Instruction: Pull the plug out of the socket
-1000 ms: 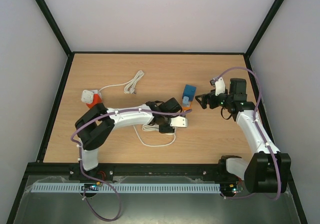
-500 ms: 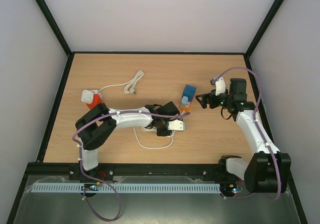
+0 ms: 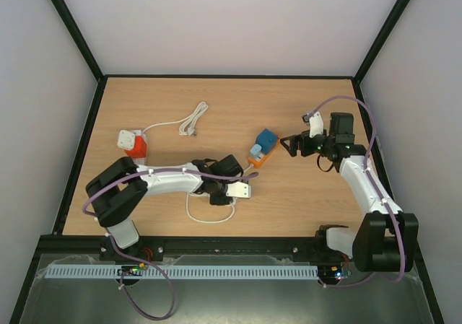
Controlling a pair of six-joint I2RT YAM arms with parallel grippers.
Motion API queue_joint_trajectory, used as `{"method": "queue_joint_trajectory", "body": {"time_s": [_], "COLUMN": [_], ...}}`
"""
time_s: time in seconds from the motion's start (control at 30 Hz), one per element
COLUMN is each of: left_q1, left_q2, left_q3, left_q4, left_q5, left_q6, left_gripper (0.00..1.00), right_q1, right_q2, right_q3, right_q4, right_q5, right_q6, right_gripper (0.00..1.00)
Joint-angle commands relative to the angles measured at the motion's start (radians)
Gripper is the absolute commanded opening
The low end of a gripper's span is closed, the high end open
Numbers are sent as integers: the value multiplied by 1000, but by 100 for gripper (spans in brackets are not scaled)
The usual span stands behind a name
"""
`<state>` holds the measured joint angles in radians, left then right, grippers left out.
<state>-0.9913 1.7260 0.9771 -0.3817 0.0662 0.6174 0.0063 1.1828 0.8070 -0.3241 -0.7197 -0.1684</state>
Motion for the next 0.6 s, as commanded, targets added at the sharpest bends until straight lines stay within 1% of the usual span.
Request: {"method": "queue_joint_trajectory", "body": {"time_s": [0.0,0.17,0.37,0.57], "left_q1": [21,42,61,84], "left_q2": [-46,-112,-159,-211], "left_q3": [-82,-141,-190,-227], "left_q4": [-76,-69,-69,-73], "left_q5": [-8,16,14,10], "left_q6": [18,20,26,37], "left_gripper": [24,25,25,27], "right_q1": [4,4,7,55], "right_q2": [37,132,325,479], "right_q3": [50,116,261,368], "right_q4": [43,87,112,129], "right_q5": [-33,-31,-124,-152], "right_q6": [56,111,220,273], "right_gripper": [98,98,98,98]}}
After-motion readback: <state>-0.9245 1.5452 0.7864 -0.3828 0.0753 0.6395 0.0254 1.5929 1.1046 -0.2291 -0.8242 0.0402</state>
